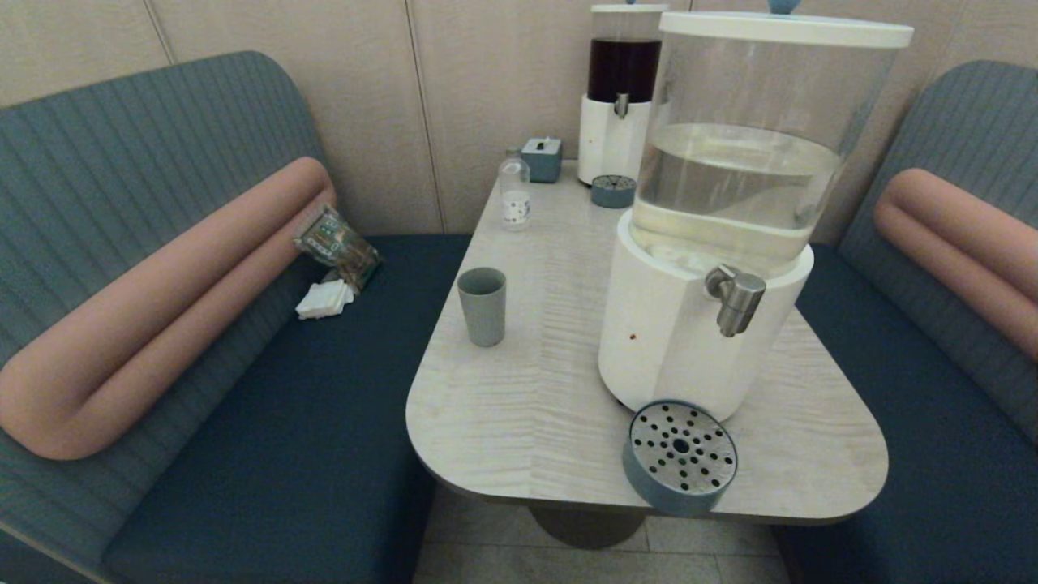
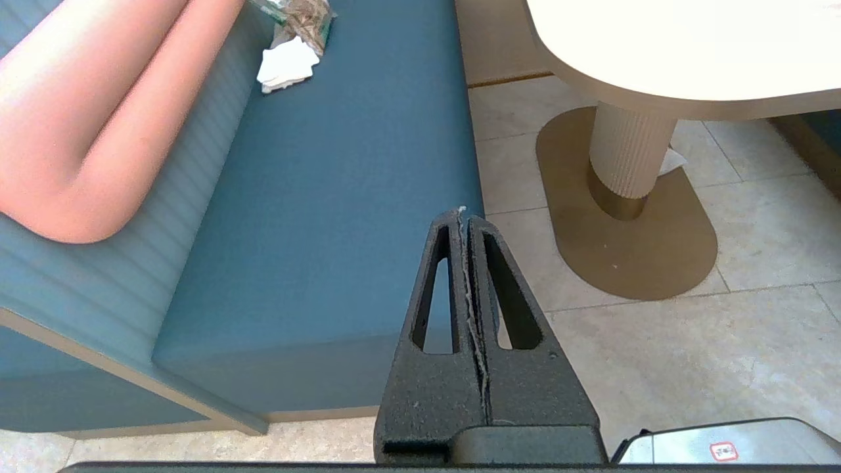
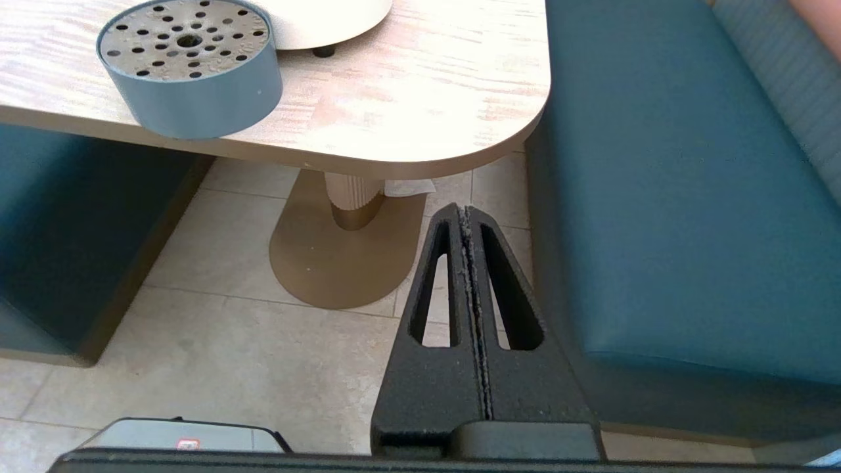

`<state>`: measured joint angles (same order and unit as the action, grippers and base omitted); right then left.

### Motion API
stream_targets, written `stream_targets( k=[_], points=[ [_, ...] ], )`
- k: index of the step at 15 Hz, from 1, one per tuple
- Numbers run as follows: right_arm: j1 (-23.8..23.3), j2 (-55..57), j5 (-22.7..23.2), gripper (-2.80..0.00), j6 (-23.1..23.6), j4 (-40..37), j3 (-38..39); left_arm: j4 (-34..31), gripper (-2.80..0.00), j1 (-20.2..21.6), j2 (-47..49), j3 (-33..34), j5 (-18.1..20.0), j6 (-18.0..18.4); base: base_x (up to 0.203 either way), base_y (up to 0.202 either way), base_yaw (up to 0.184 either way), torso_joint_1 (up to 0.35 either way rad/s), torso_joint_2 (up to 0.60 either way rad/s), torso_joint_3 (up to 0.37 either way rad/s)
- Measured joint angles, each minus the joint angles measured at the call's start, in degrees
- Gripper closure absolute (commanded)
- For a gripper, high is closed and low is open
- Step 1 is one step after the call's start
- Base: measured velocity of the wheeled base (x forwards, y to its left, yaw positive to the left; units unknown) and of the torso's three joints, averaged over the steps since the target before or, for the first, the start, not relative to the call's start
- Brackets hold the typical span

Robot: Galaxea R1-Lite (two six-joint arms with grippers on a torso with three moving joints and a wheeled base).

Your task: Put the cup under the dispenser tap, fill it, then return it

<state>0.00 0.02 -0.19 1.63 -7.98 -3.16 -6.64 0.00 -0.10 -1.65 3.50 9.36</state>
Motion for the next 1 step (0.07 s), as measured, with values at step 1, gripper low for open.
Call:
stream_targets(
  k=[1],
  points=[
    [0.0, 0.0, -0.01, 0.0, -0.18, 0.0, 0.0, 0.0, 0.0, 0.0, 0.0, 0.0, 0.0, 0.0, 0.0, 0.0, 0.0, 0.0, 0.0, 0.0]
  ],
)
